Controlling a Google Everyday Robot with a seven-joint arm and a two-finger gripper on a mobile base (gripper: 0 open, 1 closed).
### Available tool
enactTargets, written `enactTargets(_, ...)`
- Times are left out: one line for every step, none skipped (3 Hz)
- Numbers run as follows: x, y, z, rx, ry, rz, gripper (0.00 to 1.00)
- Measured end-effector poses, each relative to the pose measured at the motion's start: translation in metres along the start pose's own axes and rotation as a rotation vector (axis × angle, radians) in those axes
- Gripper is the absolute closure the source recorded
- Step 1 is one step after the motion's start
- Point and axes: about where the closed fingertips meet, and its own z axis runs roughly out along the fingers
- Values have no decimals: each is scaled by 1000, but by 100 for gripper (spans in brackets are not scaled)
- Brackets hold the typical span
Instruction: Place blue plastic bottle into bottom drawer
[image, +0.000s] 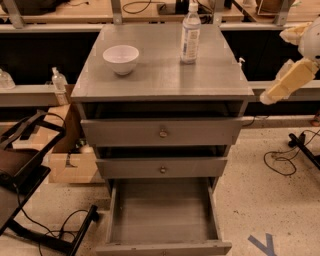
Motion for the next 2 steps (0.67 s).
enactTargets(-4, -48, 10, 77, -181, 52, 0)
enactTargets(-8, -72, 22, 82, -302, 87, 0)
